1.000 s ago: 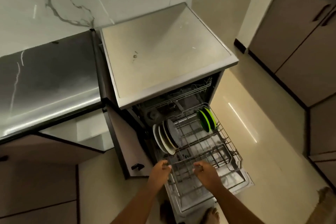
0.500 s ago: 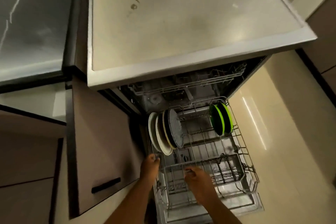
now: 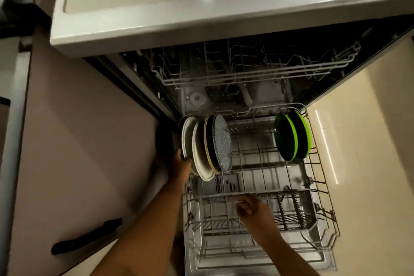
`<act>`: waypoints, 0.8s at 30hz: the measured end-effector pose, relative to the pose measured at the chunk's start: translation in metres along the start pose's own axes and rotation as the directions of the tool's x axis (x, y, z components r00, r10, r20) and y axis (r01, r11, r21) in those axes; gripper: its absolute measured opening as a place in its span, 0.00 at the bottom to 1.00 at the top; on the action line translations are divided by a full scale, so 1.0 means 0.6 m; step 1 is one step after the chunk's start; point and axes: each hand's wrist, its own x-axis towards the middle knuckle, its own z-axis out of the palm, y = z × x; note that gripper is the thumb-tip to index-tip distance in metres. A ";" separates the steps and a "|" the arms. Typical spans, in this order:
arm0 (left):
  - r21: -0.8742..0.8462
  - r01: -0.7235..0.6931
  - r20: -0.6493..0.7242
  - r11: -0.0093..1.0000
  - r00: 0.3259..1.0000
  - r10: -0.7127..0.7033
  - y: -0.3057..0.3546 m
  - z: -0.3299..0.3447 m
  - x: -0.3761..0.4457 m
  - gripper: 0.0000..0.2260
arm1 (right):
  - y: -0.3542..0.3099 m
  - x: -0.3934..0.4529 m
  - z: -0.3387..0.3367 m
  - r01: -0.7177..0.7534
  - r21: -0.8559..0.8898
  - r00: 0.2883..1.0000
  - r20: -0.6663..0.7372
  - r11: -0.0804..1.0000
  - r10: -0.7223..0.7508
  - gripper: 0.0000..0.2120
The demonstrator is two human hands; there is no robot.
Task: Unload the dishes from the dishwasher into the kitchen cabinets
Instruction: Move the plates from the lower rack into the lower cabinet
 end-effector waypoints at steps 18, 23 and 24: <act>-0.216 0.045 -0.258 0.975 0.961 -0.101 -0.117 -0.066 -0.213 0.16 | -0.109 0.014 0.042 0.060 -0.105 0.997 -0.050 0.993 -0.065 0.08; -0.473 0.235 -0.028 0.849 0.959 -0.281 -0.191 -0.064 -0.265 0.09 | -0.113 0.031 0.070 0.037 -0.193 0.996 -0.078 0.980 -0.053 0.09; -0.515 0.257 -0.013 0.818 0.952 -0.307 -0.197 -0.066 -0.269 0.10 | -0.118 0.040 0.078 0.037 -0.210 0.995 -0.085 0.977 -0.056 0.10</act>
